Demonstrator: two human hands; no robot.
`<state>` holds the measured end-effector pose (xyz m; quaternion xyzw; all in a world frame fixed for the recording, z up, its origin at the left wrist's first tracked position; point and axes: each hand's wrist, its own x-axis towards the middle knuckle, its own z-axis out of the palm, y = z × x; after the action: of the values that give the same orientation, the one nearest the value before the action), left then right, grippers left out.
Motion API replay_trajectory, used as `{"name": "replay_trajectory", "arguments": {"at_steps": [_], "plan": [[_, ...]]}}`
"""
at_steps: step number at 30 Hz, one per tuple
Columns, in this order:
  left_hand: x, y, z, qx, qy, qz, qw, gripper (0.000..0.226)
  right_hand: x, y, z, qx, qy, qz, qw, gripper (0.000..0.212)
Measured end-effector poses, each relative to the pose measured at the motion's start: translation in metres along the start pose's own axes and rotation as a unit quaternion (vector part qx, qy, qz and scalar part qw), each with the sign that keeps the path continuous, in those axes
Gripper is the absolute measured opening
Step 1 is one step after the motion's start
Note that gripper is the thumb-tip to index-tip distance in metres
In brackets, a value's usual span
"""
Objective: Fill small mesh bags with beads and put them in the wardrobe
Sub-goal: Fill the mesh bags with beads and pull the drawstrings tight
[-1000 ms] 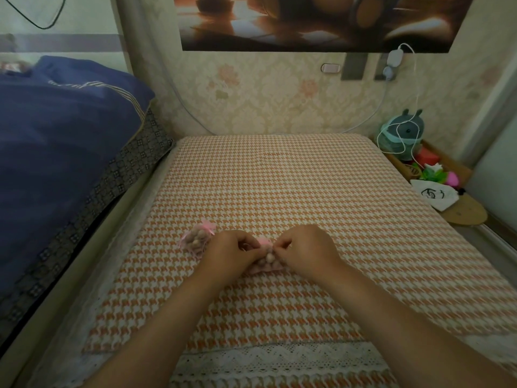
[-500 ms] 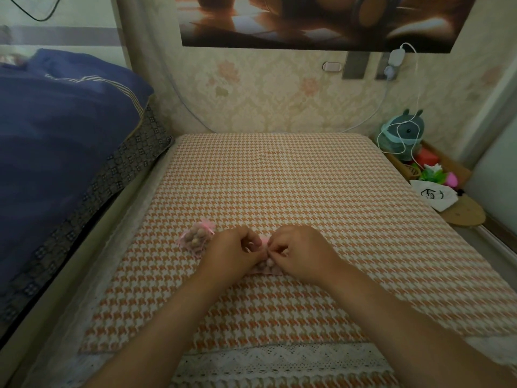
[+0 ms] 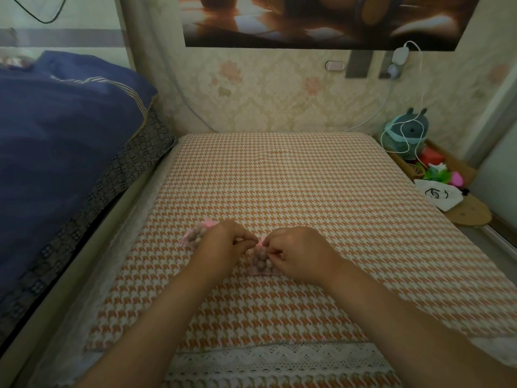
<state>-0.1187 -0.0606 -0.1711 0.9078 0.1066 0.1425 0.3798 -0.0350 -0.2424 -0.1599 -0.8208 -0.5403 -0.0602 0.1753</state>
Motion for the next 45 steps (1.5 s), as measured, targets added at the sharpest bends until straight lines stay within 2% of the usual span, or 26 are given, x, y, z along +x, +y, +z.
{"name": "replay_trajectory", "arguments": {"at_steps": [3, 6, 10, 13, 16, 19, 22, 26, 32, 34, 35, 38, 41, 45], "plan": [[-0.003, 0.004, 0.009, -0.074, 0.025, 0.034, 0.996, 0.028, 0.000, 0.000, 0.001, -0.013, 0.003, 0.005, 1.000, 0.023], [-0.006, 0.007, 0.024, -0.141, 0.053, 0.021, 0.988, 0.038, -0.002, 0.000, 0.002, 0.014, 0.016, 0.041, 0.999, 0.017], [-0.006, 0.007, 0.042, -0.223, 0.112, -0.050, 0.967, 0.022, -0.005, 0.002, 0.008, 0.073, 0.033, 0.108, 0.991, 0.013], [-0.006, 0.006, 0.047, -0.241, 0.122, -0.078, 0.960, 0.011, -0.008, 0.003, 0.015, 0.207, 0.062, 0.203, 0.955, 0.007], [-0.007, 0.006, 0.047, -0.234, 0.127, -0.080, 0.961, 0.010, -0.008, 0.001, 0.022, 0.263, 0.107, 0.249, 0.926, 0.006], [-0.006, 0.005, 0.042, -0.227, 0.104, -0.063, 0.966, 0.007, -0.006, 0.000, 0.023, 0.303, 0.131, 0.276, 0.903, 0.005], [-0.005, 0.004, 0.036, -0.231, 0.066, -0.053, 0.969, 0.013, -0.006, 0.001, 0.024, 0.321, 0.128, 0.291, 0.892, 0.005], [-0.003, 0.004, 0.032, -0.248, 0.050, -0.078, 0.964, 0.021, -0.006, 0.003, 0.024, 0.337, 0.122, 0.285, 0.889, 0.007], [-0.001, 0.006, 0.033, -0.197, 0.079, -0.081, 0.974, 0.018, -0.006, 0.009, 0.023, 0.348, 0.102, 0.268, 0.892, 0.010], [0.000, 0.006, 0.036, -0.195, 0.085, -0.092, 0.973, 0.018, -0.008, 0.012, 0.019, 0.311, 0.091, 0.247, 0.913, 0.010], [0.000, 0.006, 0.037, -0.201, 0.087, -0.102, 0.970, 0.017, -0.010, 0.014, 0.016, 0.268, 0.087, 0.218, 0.935, 0.011], [0.001, 0.004, 0.039, -0.254, 0.072, -0.137, 0.955, 0.011, -0.014, 0.014, 0.011, 0.118, 0.079, 0.092, 0.986, 0.012], [0.000, 0.004, 0.039, -0.269, 0.055, -0.119, 0.954, 0.010, -0.010, 0.012, 0.009, 0.077, 0.086, 0.050, 0.992, 0.010], [0.000, 0.002, 0.038, -0.262, 0.034, -0.098, 0.960, 0.010, -0.002, 0.015, 0.004, 0.163, 0.062, 0.061, 0.983, 0.010]]}}
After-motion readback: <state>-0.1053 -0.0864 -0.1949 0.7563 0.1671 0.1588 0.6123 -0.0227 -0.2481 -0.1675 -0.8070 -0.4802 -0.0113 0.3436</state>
